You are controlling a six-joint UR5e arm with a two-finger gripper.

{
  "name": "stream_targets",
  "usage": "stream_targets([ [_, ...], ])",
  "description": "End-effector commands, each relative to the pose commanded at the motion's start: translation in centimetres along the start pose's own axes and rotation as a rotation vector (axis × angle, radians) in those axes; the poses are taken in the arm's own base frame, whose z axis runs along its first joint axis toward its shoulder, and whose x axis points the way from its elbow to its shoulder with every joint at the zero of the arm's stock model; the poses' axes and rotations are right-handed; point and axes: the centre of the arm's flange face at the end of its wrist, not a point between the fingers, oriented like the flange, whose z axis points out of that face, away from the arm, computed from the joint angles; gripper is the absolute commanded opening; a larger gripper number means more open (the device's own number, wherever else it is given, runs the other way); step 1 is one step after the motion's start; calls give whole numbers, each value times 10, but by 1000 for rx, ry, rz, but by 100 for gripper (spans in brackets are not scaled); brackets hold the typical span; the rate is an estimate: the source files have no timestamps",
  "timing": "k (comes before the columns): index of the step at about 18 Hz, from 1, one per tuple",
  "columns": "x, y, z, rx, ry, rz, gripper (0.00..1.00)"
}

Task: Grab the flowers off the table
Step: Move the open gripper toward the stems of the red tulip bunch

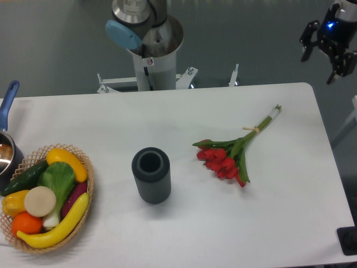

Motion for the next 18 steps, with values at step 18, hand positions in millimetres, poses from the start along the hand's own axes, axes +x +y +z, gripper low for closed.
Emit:
stream_targets([
  [18,23,-55,86,30,64,-233,100],
])
